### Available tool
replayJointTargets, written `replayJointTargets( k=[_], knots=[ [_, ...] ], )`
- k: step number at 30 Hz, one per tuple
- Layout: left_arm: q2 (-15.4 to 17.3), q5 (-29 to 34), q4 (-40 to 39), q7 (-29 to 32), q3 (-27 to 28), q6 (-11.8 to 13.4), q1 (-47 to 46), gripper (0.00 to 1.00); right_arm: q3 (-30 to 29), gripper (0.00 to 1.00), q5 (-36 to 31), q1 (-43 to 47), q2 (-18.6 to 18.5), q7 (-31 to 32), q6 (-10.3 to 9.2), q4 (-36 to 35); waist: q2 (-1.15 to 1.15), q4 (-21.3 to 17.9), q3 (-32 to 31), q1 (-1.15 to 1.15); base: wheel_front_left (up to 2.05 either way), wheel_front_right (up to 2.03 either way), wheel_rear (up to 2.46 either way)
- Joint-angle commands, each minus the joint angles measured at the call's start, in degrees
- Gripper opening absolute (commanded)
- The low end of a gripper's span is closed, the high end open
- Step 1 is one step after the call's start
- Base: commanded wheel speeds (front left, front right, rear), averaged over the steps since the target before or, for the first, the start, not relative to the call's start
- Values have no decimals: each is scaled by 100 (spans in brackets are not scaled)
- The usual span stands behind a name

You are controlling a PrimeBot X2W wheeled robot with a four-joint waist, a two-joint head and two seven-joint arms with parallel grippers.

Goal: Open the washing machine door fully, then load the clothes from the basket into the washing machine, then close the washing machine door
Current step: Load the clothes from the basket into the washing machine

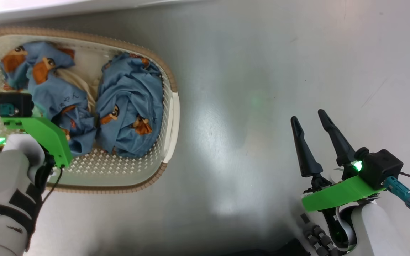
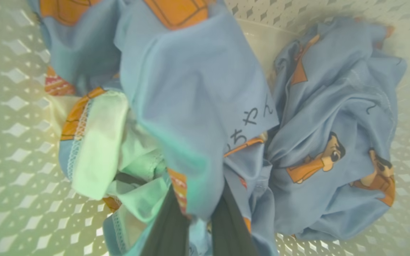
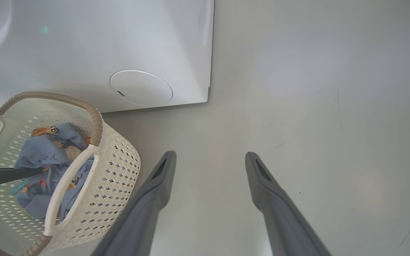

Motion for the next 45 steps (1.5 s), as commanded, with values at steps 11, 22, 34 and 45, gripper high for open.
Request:
replayJointTargets(
  k=[11, 22, 34, 45],
  knots=[
    [67, -359, -434, -773, -56, 12, 869, 0, 4, 100, -109, 172, 15, -68, 35, 69, 0, 263, -860, 0, 0, 0, 0],
    [192, -339, -1603, -945, 462, 51, 1825, 0, -36, 100, -223, 336, 15, -68, 35, 294, 0, 451, -2050, 0, 0, 0, 0],
    [42, 554, -3464, -947, 1720, 329, 3341, 0, -79, 100, -374, 654, 15, -68, 35, 437, 0, 699, -3301, 0, 0, 0, 0],
    [-254, 1468, -5117, -947, 2742, 395, 4413, 0, -118, 100, -404, 975, 7, -68, 35, 482, 0, 823, -4221, 0, 0, 0, 0]
  ],
)
